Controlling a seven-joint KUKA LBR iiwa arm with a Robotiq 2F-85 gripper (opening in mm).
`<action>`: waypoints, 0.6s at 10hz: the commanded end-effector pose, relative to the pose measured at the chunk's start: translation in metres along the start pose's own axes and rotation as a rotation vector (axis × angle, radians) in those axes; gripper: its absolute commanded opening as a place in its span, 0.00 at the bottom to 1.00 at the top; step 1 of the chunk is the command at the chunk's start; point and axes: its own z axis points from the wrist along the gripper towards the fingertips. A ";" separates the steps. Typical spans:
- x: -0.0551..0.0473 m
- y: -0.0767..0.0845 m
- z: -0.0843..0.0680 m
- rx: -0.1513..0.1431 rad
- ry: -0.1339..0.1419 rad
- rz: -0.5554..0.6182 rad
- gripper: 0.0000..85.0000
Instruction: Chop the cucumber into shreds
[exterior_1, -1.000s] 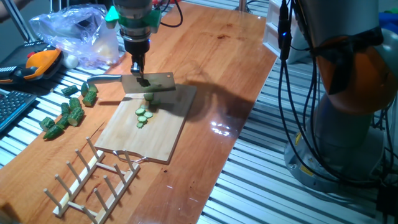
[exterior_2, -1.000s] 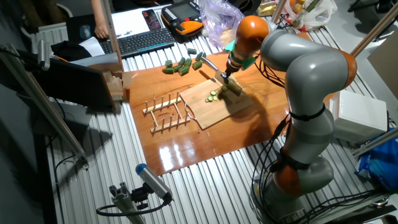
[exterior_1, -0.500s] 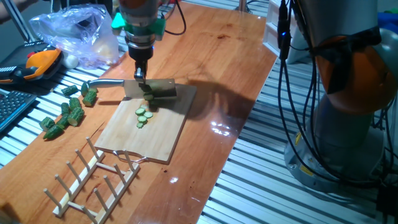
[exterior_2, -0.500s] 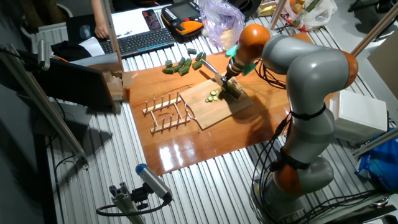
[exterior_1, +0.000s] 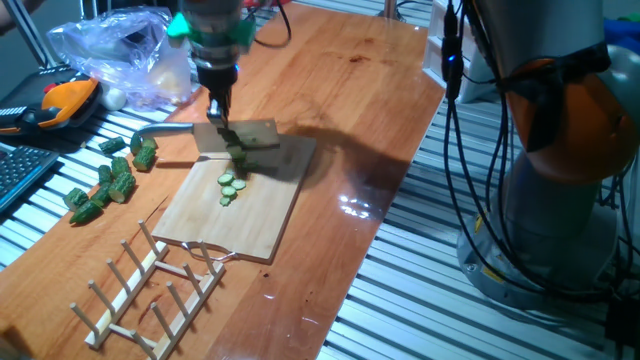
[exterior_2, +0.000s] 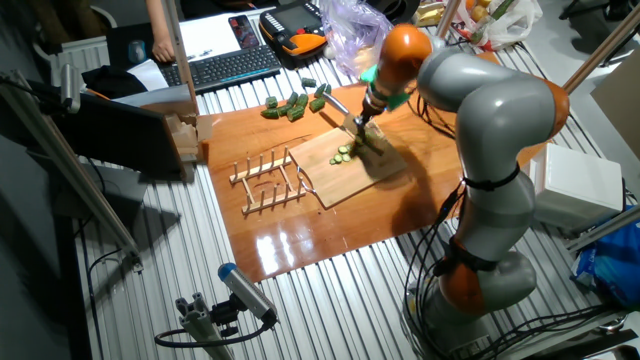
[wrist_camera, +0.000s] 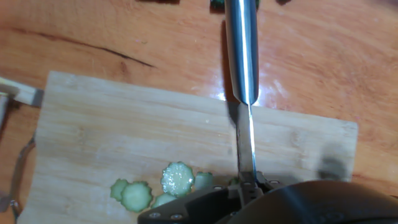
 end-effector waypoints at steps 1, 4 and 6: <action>-0.001 0.001 -0.010 0.000 0.001 0.001 0.00; 0.000 0.001 -0.002 0.002 -0.010 -0.001 0.00; -0.002 0.008 0.001 -0.014 -0.013 0.026 0.00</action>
